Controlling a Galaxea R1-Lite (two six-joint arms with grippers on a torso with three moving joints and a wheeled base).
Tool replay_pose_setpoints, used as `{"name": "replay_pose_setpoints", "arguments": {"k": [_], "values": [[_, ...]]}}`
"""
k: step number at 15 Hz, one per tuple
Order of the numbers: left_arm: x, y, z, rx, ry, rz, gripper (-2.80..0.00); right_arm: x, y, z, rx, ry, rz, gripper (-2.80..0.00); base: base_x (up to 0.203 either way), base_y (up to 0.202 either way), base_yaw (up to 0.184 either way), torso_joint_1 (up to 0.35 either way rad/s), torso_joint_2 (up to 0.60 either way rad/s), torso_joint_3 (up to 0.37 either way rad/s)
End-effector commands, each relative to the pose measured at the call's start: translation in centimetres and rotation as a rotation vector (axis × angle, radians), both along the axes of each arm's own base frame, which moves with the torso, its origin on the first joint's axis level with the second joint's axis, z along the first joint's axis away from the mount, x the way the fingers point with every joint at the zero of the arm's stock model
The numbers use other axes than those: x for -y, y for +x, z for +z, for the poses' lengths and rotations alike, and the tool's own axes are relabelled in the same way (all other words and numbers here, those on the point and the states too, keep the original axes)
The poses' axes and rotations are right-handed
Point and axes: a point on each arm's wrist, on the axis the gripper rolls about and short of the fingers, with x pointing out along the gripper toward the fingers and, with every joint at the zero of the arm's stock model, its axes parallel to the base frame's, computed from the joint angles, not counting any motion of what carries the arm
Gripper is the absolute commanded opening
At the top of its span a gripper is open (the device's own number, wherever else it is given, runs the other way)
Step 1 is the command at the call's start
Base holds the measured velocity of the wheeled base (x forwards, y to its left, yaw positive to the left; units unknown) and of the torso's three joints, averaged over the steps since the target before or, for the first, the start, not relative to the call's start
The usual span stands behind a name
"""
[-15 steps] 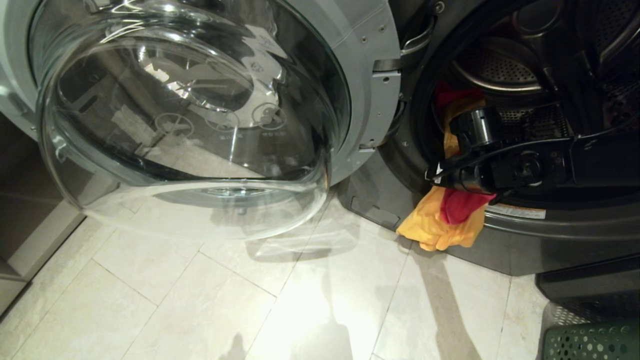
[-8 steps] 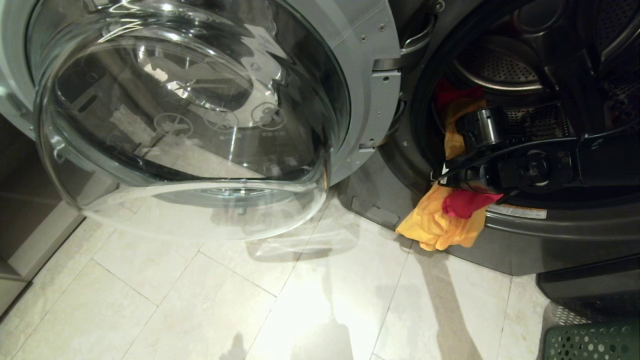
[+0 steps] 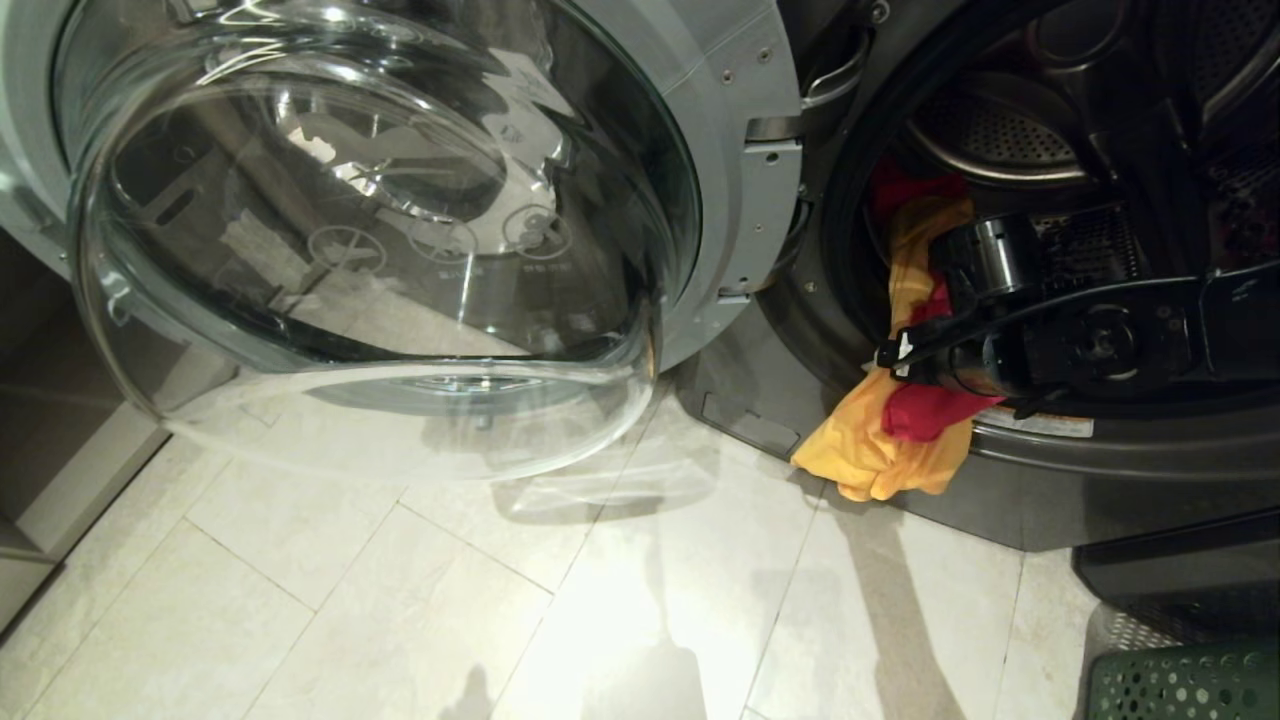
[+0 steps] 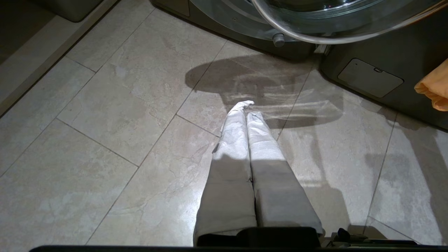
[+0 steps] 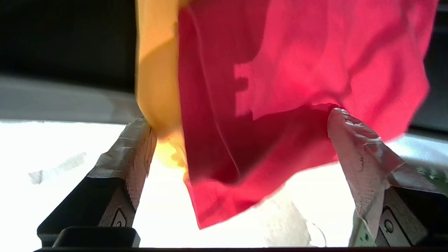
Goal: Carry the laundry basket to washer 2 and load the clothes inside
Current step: Place the clothes into the washing machine
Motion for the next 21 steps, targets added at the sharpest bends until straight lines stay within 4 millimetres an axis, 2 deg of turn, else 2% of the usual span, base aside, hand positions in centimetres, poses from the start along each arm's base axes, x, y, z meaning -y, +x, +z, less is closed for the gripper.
{"name": "replay_pose_setpoints", "arguments": {"k": [1, 2, 8, 14, 16, 19, 21], "values": [[0.0, 0.3, -1.1, -0.039, -0.001, 0.001, -2.80, 0.1, -0.4, -0.4, -0.017, -0.001, -0.006, 0.00, 0.000, 0.000, 0.000, 0.000, 0.00, 0.000], [0.0, 0.3, -1.1, -0.039, -0.001, 0.001, -2.80, 0.1, -0.2, -0.8, -0.026, -0.003, -0.007, -2.80, 0.000, 0.000, 0.000, 0.000, 0.00, 0.000], [0.0, 0.3, -1.1, -0.039, -0.001, 0.001, -2.80, -0.2, 0.9, -2.6, -0.065, -0.010, -0.009, -2.80, 0.000, 0.000, 0.000, 0.000, 0.00, 0.000], [0.0, 0.3, -1.1, -0.039, -0.001, 0.001, -2.80, -0.2, 0.9, -2.4, -0.054, 0.006, -0.015, -2.80, 0.000, 0.000, 0.000, 0.000, 0.00, 0.000], [0.0, 0.3, -1.1, -0.039, -0.001, 0.001, -2.80, -0.1, 0.7, -0.5, 0.002, 0.019, -0.015, -2.80, 0.000, 0.000, 0.000, 0.000, 0.00, 0.000], [0.0, 0.3, -1.1, -0.039, -0.001, 0.001, -2.80, 0.0, 0.8, 4.1, 0.150, 0.034, -0.040, -2.80, 0.000, 0.000, 0.000, 0.000, 0.00, 0.000], [0.0, 0.3, -1.1, -0.039, -0.001, 0.001, -2.80, 0.2, 0.6, 6.1, 0.220, 0.012, -0.072, -2.80, 0.000, 0.000, 0.000, 0.000, 0.00, 0.000]]}}
